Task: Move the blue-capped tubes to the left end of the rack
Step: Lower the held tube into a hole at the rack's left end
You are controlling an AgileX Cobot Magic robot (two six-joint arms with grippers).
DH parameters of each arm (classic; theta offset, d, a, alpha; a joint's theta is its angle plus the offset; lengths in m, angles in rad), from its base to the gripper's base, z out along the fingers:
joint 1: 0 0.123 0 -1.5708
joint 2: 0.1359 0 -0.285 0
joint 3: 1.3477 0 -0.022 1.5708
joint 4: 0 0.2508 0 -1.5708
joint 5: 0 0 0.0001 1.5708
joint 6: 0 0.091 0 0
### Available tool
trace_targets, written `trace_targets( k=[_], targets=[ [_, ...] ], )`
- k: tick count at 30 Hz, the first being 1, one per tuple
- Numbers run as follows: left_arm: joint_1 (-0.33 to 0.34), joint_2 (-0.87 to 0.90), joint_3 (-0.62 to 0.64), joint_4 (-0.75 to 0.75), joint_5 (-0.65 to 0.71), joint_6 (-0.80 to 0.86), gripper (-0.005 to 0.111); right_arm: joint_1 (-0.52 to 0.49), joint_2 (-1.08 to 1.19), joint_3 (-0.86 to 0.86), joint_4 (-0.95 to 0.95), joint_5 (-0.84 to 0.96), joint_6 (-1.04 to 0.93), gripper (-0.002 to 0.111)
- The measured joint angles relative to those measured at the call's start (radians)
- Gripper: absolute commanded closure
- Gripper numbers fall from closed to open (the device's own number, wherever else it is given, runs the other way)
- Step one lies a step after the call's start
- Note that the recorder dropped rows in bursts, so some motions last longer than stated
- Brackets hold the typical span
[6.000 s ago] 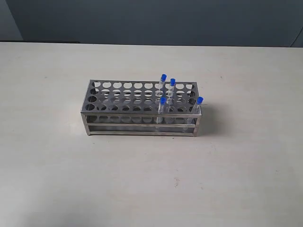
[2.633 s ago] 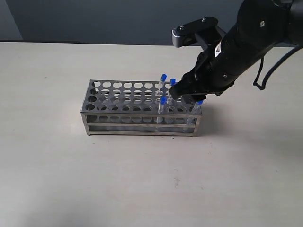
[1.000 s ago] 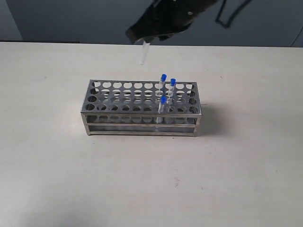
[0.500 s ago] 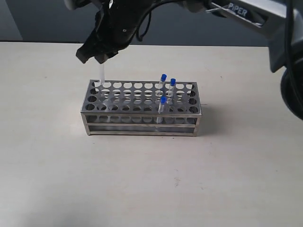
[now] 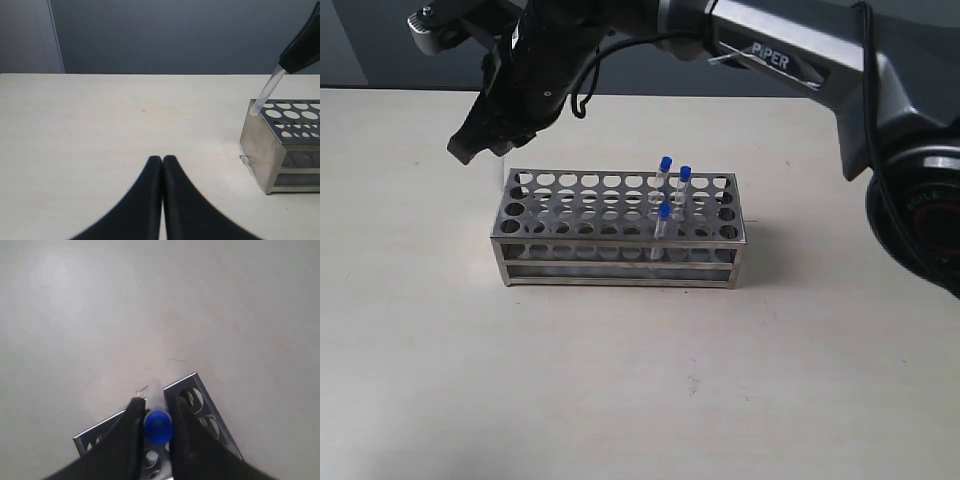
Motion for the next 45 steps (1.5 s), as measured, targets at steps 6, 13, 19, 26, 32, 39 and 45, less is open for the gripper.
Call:
trace_targets(
  k=[6, 13, 19, 26, 32, 39, 45],
  targets=[
    [0.000, 0.000, 0.000, 0.000, 0.000, 0.000, 0.106, 0.000, 0.000, -0.015, -0.063, -0.014, 0.023, 0.109],
    [0.000, 0.000, 0.000, 0.000, 0.000, 0.000, 0.106, 0.000, 0.000, -0.020, -0.090, -0.001, 0.041, 0.109],
    [0.000, 0.000, 0.000, 0.000, 0.000, 0.000, 0.106, 0.000, 0.011, -0.026, -0.110, -0.004, 0.044, 0.109],
    [0.000, 0.000, 0.000, 0.000, 0.000, 0.000, 0.106, 0.000, 0.042, -0.029, -0.132, -0.018, 0.045, 0.109],
    [0.000, 0.000, 0.000, 0.000, 0.000, 0.000, 0.106, 0.000, 0.064, -0.026, -0.137, -0.002, 0.045, 0.109],
    [0.000, 0.000, 0.000, 0.000, 0.000, 0.000, 0.106, 0.000, 0.030, -0.026, -0.150, 0.021, 0.045, 0.109],
    [0.000, 0.000, 0.000, 0.000, 0.000, 0.000, 0.106, 0.000, -0.007, -0.026, -0.155, 0.116, 0.045, 0.109]
  ],
)
